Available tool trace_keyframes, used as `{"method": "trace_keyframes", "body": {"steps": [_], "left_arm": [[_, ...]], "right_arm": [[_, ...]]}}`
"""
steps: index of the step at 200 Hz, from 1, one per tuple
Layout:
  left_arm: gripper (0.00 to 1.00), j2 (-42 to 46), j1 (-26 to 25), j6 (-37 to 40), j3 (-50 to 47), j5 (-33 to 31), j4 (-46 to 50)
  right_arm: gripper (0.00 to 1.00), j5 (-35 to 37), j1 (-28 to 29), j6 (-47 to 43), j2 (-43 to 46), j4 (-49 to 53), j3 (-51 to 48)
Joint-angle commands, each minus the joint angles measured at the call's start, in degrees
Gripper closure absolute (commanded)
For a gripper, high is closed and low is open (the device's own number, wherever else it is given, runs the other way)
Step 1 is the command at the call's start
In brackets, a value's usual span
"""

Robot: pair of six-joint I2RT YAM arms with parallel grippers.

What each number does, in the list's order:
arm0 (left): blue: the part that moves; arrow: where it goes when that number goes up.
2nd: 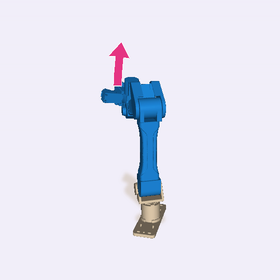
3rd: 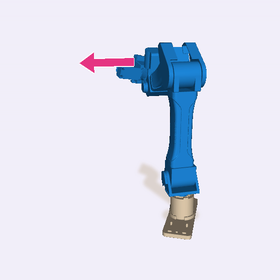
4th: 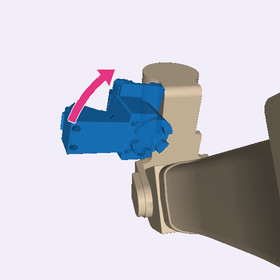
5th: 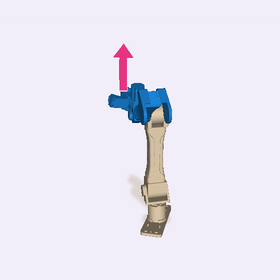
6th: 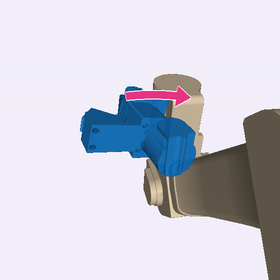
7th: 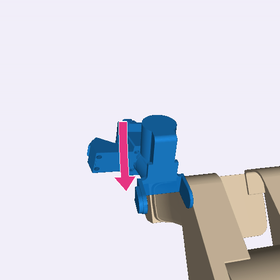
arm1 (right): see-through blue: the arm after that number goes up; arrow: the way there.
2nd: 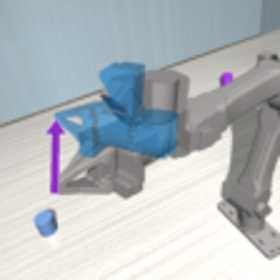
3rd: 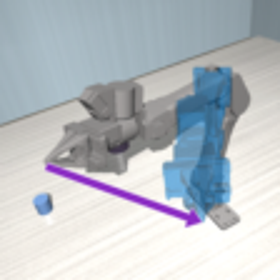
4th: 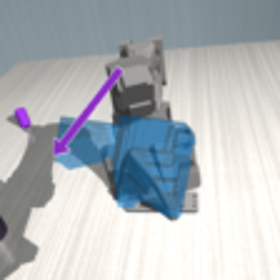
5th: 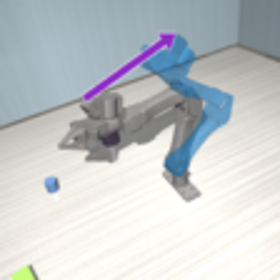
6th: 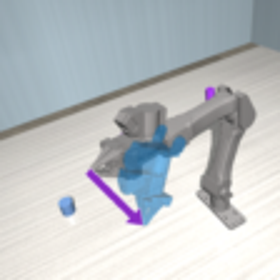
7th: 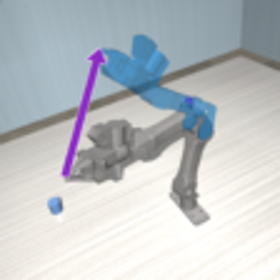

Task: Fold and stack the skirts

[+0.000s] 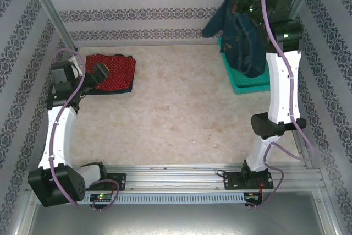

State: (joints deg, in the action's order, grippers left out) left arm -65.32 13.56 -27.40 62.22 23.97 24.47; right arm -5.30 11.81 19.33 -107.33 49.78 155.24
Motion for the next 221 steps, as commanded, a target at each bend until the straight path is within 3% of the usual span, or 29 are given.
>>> {"method": "trace_keyframes", "body": {"steps": [1, 46, 72, 102, 117, 149, 156, 168, 180, 193, 200, 204, 221], "left_arm": [[0.00, -0.10, -1.65, 1.86, 2.50, 3.48, 0.15], [0.00, -2.43, -7.87, 4.24, 5.53, 4.72, -0.99], [0.00, -4.63, -10.78, 5.11, 6.60, 7.04, -2.39], [0.00, -5.88, -11.69, 3.97, 5.78, 8.36, -5.09], [0.00, -6.77, -11.72, 3.21, 5.42, 8.66, -5.48], [0.00, -8.17, -11.89, 2.39, 3.80, 8.54, -5.13], [0.00, -8.48, -11.97, 2.76, 3.70, 8.34, -4.45], [0.00, -9.50, -12.63, 4.46, 4.25, 7.42, -1.93], [0.00, -11.08, -13.94, 6.97, 5.49, 5.24, 1.86], [0.00, -12.76, -16.82, 8.68, 6.65, 0.91, 5.97], [0.00, -13.62, -18.38, 8.79, 6.63, -0.90, 7.03], [0.00, -14.00, -19.26, 8.38, 6.34, -2.14, 7.37], [0.00, -15.87, -21.87, 3.89, 4.03, -4.68, 6.52]], "right_arm": [[1.00, -9.23, 4.76, 1.02, 2.30, -6.96, 2.09], [1.00, -18.88, 12.19, 3.79, 5.21, -9.88, 2.14], [1.00, -22.34, 12.36, 5.22, 6.62, -10.15, 0.57], [1.00, -20.25, 10.83, 2.12, 8.80, -9.45, -5.52], [1.00, -20.43, 8.11, 1.38, 10.42, -10.20, -14.22], [1.00, -30.53, -1.29, 4.47, 13.54, -23.72, -52.57], [0.89, -30.90, -3.14, 3.86, 11.66, -24.46, -58.57], [0.64, -24.30, -5.13, 0.86, 7.14, -21.37, -63.74], [0.47, -17.65, -5.27, -1.27, 3.91, -18.01, -65.27], [0.29, -16.81, -4.48, -1.12, 3.45, -18.84, -67.41], [0.16, -16.32, -3.99, -0.27, 4.46, -20.77, -69.23], [0.04, -15.90, -3.68, -0.05, 4.97, -21.79, -70.25], [0.02, -11.14, -2.39, -0.09, 6.87, -23.29, -73.01]]}}
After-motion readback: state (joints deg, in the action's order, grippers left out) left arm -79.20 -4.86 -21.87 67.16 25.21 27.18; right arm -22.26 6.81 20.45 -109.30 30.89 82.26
